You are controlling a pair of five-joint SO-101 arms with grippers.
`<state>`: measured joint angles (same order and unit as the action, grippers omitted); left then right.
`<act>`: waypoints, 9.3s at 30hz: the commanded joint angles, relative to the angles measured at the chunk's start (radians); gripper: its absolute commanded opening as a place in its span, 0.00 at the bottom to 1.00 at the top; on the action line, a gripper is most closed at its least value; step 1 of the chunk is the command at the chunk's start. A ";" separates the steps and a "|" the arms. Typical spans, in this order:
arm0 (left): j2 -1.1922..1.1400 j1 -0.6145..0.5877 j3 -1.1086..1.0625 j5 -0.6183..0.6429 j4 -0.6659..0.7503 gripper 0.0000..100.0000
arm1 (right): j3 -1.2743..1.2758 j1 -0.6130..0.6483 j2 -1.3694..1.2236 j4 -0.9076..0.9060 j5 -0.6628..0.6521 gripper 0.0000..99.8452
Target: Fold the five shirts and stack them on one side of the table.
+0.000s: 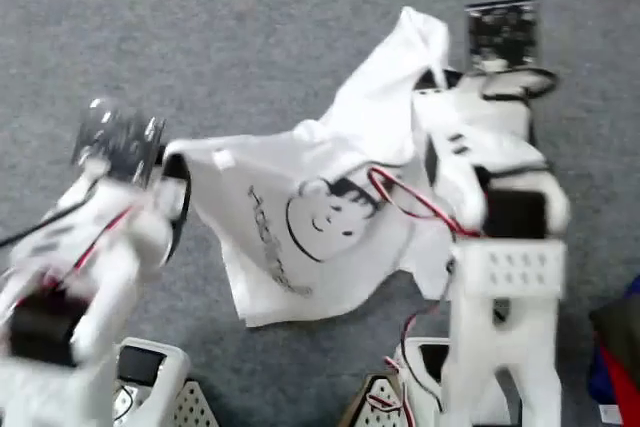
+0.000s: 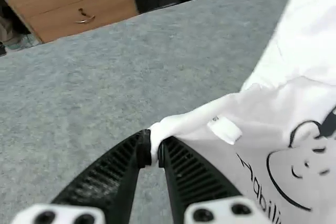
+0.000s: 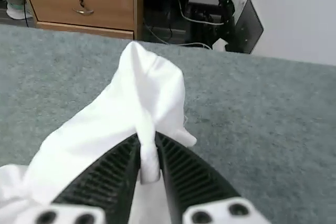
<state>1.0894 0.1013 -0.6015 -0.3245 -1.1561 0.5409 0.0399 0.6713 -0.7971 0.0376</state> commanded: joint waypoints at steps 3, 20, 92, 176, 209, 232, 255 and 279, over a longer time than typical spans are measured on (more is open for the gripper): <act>0.008 0.017 -0.433 0.048 0.628 0.02 | 0.188 0.012 -0.205 0.597 0.009 0.01; -0.576 -0.086 -0.385 0.288 1.198 0.02 | 0.044 0.004 -0.740 1.063 0.009 0.01; -1.460 -0.150 0.462 0.706 0.918 0.02 | -2.204 -0.059 -1.845 -0.730 -1.229 0.15; -1.414 -0.187 0.710 0.684 0.709 0.02 | -2.213 -0.054 -1.547 -0.488 -1.088 0.00; -0.762 -0.358 1.369 0.396 -0.422 0.02 | -2.210 -0.131 -0.872 -0.980 -0.221 0.00; -0.673 -0.414 1.435 0.313 -0.427 0.02 | -2.170 -0.159 -0.829 -0.970 -0.218 0.00; -0.409 -0.413 1.467 0.267 -0.322 0.02 | -2.160 -0.154 -0.526 -0.876 -0.224 0.00; -0.539 -0.404 0.302 0.270 0.717 0.02 | -1.886 0.120 -1.193 -0.499 -0.226 0.00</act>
<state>0.5539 -0.2992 -0.1304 -0.0529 -0.6882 -1.3848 0.1488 -0.4519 -1.4062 -0.1895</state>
